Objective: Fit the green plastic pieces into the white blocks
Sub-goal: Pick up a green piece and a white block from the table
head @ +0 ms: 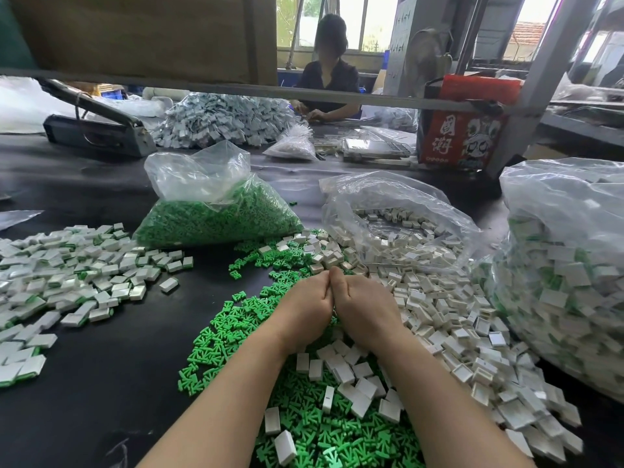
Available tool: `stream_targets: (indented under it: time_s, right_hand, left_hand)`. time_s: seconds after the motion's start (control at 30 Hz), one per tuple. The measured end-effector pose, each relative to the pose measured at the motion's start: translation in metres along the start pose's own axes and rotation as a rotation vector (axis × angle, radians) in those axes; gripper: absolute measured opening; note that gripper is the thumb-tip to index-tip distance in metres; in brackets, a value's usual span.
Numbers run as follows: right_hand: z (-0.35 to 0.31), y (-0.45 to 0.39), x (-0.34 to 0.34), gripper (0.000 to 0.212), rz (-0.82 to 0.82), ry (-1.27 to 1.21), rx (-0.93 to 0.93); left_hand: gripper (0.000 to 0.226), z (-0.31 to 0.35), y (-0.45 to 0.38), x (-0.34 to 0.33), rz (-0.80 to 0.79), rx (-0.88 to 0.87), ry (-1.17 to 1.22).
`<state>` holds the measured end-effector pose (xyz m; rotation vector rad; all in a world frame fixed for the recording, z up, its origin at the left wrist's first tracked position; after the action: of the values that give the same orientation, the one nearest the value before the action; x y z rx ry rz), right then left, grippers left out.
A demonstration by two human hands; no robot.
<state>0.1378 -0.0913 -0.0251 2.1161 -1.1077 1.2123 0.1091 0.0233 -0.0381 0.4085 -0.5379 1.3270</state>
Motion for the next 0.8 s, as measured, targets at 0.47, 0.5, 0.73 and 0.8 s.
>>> stream_targets:
  time_s: [0.47, 0.5, 0.73, 0.8]
  right_hand:
    - [0.004, -0.004, 0.004, 0.061, 0.02, -0.125, 0.041]
    - [0.005, -0.005, 0.005, 0.063, 0.025, -0.276, 0.062]
    - [0.008, -0.004, 0.014, 0.069, -0.067, -1.016, 0.108]
    - [0.006, -0.004, 0.011, 0.074, -0.179, -1.026, 0.108]
  left_hand:
    - [0.022, 0.002, 0.001, 0.004, 0.028, -0.079, 0.225]
    - [0.023, 0.003, 0.003, 0.007, 0.048, -0.101, 0.276]
    - [0.015, 0.015, 0.01, 0.017, 0.122, -0.16, 0.588]
    - [0.022, 0.015, 0.011, 0.016, 0.111, -0.156, 0.619]
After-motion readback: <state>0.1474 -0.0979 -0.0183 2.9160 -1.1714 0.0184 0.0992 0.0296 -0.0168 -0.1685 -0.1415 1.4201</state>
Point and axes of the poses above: each hand's wrist, its own y-axis away from the middle knuckle, its own x-axis out of the back of the hand, z = x × y, the point moved 2 cm from there along -y, towards the middle knuckle, and after that the axes turned 15 degrees about -z, right-handed, at the moved point
